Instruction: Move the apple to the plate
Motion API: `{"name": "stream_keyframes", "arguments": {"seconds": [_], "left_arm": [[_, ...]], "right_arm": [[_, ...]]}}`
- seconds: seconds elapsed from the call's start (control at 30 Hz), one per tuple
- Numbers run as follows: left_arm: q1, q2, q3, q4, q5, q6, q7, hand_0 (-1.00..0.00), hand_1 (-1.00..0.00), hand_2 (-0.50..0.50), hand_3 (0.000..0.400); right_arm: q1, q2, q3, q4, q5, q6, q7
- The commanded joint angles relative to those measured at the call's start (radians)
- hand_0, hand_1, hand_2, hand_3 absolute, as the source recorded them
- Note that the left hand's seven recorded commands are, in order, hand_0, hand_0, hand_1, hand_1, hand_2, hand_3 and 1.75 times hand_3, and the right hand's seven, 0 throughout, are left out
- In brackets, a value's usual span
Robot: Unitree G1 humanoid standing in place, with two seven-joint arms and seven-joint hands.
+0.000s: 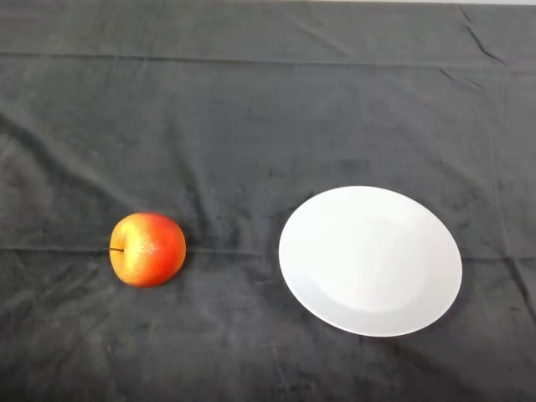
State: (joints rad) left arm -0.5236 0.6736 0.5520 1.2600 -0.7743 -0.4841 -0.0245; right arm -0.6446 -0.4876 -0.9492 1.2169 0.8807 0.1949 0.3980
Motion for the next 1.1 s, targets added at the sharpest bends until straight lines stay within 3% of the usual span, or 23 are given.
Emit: {"name": "stream_keyframes", "arguments": {"seconds": [0.03, 0.77, 1.1], "left_arm": [[-0.015, -0.021, 0.02, -0.058, 0.027, -0.005, -0.007, 0.0, 0.0, 0.0, 0.0], [-0.033, -0.044, 0.026, -0.068, 0.09, -0.006, -0.013, 0.0, 0.0, 0.0, 0.0], [-0.069, -0.106, -0.025, -0.083, 0.156, -0.02, -0.028, 0.0, 0.0, 0.0, 0.0]], "right_arm": [[-0.017, -0.021, -0.0044, 0.004, 0.0176, -0.009, 0.004], [-0.017, -0.02, -0.0043, 0.003, 0.0175, -0.009, 0.0035], [-0.016, -0.02, -0.0042, 0.002, 0.0174, -0.009, 0.0031]]}}
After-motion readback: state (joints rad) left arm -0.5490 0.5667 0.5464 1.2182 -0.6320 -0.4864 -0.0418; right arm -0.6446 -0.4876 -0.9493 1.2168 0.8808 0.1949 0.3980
